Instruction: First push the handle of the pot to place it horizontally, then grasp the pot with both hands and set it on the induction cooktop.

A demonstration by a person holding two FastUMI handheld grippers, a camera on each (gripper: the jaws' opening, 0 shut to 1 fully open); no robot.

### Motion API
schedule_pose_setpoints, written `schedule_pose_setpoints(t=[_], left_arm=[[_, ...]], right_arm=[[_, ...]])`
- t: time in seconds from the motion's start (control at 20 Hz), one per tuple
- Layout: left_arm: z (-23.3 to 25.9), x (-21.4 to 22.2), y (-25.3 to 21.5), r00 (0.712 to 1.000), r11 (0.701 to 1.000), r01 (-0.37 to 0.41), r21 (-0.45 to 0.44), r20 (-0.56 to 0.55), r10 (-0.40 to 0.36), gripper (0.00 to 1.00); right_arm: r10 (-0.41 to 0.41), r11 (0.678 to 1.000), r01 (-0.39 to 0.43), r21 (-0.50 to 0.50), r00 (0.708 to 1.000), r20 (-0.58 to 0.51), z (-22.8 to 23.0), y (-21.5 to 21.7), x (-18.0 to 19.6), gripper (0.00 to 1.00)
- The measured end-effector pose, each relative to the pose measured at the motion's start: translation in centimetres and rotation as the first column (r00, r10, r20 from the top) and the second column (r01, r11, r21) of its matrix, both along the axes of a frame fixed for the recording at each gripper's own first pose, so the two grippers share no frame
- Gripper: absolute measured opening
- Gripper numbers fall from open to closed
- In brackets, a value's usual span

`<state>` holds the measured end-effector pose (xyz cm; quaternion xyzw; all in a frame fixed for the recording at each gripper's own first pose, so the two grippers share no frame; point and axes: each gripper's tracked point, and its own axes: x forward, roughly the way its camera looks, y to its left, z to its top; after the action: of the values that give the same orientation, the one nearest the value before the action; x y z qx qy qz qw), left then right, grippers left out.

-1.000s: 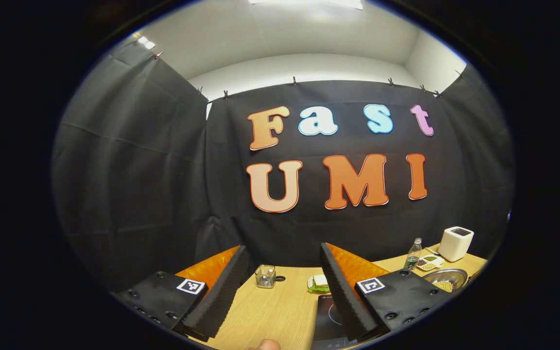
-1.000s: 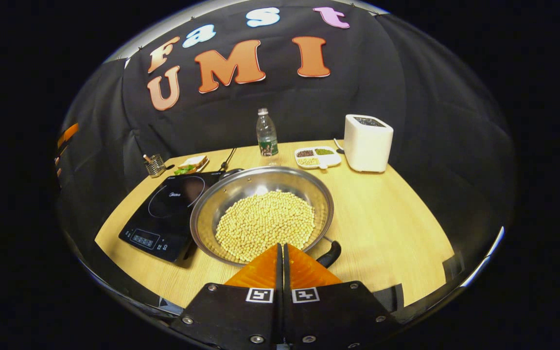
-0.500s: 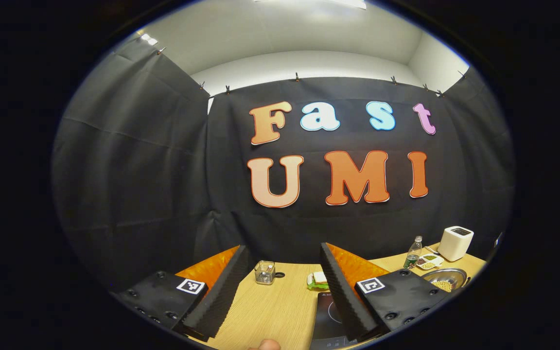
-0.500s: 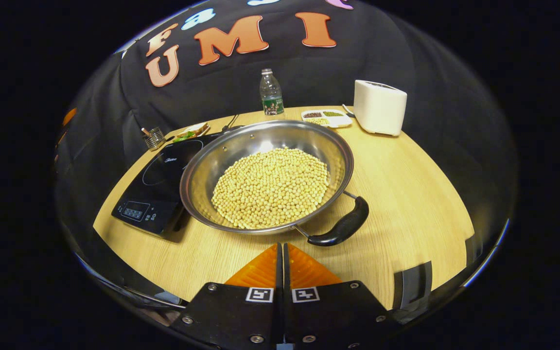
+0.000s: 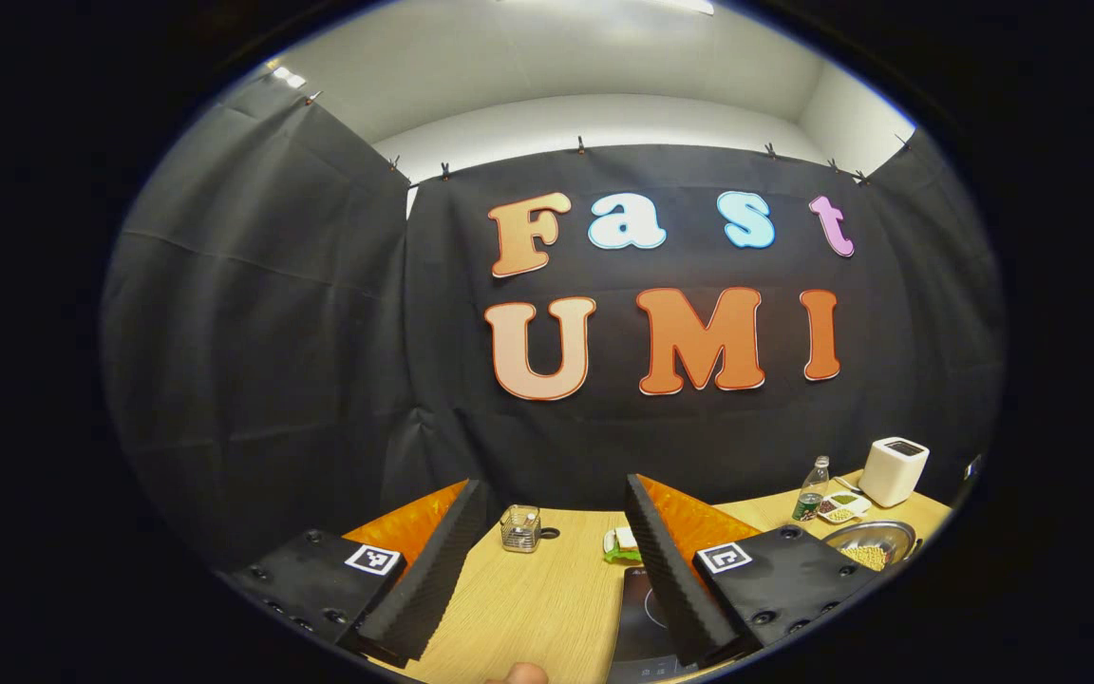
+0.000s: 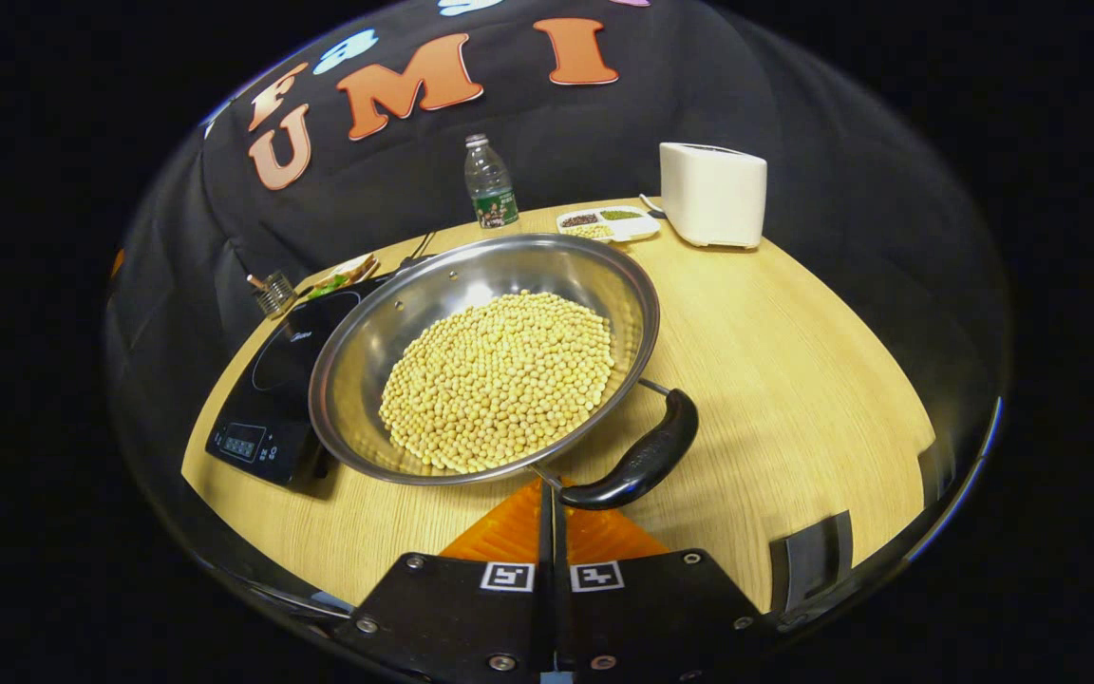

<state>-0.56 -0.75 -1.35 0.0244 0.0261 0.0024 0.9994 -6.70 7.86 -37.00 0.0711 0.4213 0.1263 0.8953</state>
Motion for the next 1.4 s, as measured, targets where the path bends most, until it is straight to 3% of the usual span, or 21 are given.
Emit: schedule_pose_setpoints(t=[0.45,1.4], left_arm=[[-0.1,0.6,-0.9,1.0,1.0,0.008,0.012,-0.008,-0.008,0.99],[-1.0,1.9,-2.8,0.999,1.0,0.007,0.023,-0.034,-0.006,0.98]], right_arm=[[-0.129,0.984,0.133,0.115,0.991,-0.039,-0.3,-1.3,1.5,0.0],[-0.218,0.961,0.223,0.163,0.975,-0.051,-1.1,-3.8,5.9,0.0]])
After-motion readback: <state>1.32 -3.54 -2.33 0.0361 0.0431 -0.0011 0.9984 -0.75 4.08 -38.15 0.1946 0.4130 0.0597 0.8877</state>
